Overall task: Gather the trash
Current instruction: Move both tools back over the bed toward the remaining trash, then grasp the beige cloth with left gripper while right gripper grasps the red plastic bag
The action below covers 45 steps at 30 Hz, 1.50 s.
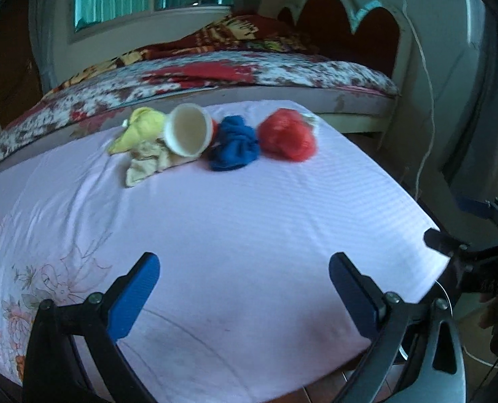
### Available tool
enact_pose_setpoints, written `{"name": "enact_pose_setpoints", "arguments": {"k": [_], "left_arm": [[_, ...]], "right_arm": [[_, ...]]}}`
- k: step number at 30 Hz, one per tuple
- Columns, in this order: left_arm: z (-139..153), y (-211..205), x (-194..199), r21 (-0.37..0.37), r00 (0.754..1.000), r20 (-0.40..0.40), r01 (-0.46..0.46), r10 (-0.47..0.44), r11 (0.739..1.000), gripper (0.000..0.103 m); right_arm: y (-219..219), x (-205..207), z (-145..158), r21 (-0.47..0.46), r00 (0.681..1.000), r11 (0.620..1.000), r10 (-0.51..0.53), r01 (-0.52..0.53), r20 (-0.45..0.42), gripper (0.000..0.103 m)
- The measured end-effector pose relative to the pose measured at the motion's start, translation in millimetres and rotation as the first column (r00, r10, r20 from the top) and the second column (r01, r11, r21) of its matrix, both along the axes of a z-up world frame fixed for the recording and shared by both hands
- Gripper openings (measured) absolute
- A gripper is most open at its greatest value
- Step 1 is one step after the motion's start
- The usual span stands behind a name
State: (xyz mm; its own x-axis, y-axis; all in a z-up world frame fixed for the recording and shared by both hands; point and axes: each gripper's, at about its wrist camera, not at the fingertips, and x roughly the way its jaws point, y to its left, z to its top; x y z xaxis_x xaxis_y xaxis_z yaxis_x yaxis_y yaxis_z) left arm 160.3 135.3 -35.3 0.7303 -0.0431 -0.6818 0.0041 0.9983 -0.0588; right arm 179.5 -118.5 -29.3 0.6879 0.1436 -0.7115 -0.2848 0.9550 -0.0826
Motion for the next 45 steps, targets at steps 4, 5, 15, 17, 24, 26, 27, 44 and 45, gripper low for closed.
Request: {"name": "enact_pose_setpoints", "arguments": {"k": [4,5,15,17,24,26,27,44,45], "left_arm": [[-5,25,12,0.007,0.999,-0.010,-0.038,0.038,0.999,0.089],[-6,33,15,0.002,0.999,-0.013,-0.050,0.050,0.999,0.086],[-16,99,64,-0.038,0.996,-0.038,-0.085,0.084,0.996,0.069],[-17,106,82,-0.021,0.996,-0.044,-0.078,0.077,0.997,0.069],[-34,114,140,-0.015,0.995,-0.097,-0.022,0.021,1.000,0.069],[-40,113,150,0.001,0.993,-0.116,-0.008,0.008,1.000,0.069],[-42,112,155,0.013,0.993,-0.118,0.000,0.002,1.000,0.069],[-48,109,178,-0.008,0.991,-0.123,0.045,-0.045,0.999,0.033],[-46,108,175,-0.003,0.992,-0.121,0.048,-0.048,0.999,0.030]], "right_arm": [[10,15,2,0.073,1.000,0.997,0.016,-0.015,-0.011,0.103],[16,21,6,0.089,1.000,0.996,0.020,-0.019,-0.009,0.103],[67,72,9,0.097,0.999,0.995,0.036,-0.040,0.037,0.083],[77,96,3,0.105,0.999,0.994,0.039,-0.039,0.002,0.082],[100,159,-11,0.095,0.998,0.995,0.033,-0.027,-0.062,0.081],[105,175,-19,0.089,0.996,0.996,0.023,-0.015,-0.087,0.081],[106,181,-22,0.091,0.995,0.996,0.021,-0.012,-0.095,0.080],[118,194,-34,0.145,0.990,0.989,0.048,-0.028,-0.135,0.035],[118,190,-32,0.144,0.990,0.989,0.051,-0.032,-0.134,0.034]]}}
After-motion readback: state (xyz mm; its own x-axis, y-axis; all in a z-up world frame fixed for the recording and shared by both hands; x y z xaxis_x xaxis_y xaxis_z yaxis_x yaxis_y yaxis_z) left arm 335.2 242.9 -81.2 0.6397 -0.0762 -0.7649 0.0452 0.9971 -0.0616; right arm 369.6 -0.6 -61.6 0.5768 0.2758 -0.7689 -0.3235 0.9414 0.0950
